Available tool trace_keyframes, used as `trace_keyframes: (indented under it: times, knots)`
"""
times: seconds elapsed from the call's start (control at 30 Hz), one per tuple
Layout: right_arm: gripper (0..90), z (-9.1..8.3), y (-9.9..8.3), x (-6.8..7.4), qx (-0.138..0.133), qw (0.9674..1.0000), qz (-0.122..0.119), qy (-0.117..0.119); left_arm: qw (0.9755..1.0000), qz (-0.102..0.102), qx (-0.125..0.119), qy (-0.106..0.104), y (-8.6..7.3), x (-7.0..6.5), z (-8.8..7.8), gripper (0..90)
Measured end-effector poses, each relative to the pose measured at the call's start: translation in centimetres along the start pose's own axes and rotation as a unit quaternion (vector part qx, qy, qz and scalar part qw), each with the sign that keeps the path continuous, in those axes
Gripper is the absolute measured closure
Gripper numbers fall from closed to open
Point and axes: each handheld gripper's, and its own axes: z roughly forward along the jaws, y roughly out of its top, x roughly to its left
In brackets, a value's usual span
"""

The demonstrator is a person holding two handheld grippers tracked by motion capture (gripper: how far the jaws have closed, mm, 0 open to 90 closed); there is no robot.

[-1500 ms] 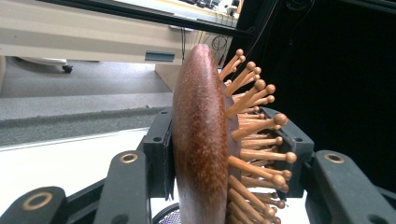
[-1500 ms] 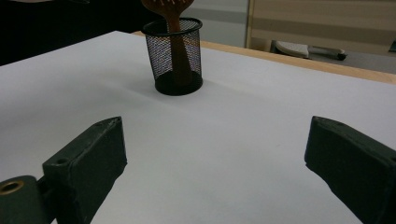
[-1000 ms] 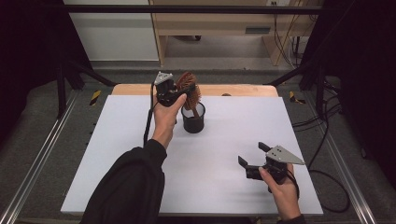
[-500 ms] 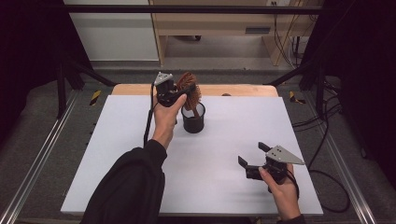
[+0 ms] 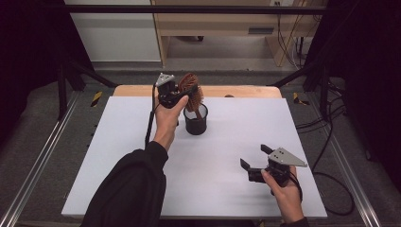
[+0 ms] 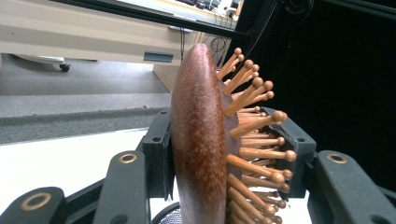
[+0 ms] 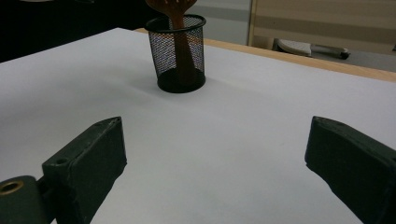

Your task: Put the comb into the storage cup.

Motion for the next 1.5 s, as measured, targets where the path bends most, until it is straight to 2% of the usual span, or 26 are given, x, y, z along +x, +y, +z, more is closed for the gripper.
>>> trace_keyframes:
  times: [0.67, 1.23, 1.5]
  knots:
    - [5.5, 0.5, -0.2, 0.3, 0.012, 0.9999, -0.011, -0.002, 0.9999, -0.011, -0.001, 0.001, -0.5, 2.7, -0.3, 45.2]
    - [5.4, 0.6, -0.2, 0.4, 0.014, 0.9998, -0.012, 0.001, 0.9998, -0.016, 0.0, 0.008, -0.6, 3.3, -0.1, 42.7]
    - [5.5, 0.7, -0.2, 0.5, 0.016, 0.9998, -0.015, 0.002, 0.9999, -0.008, 0.002, 0.011, -0.6, 3.4, -0.1, 41.4]
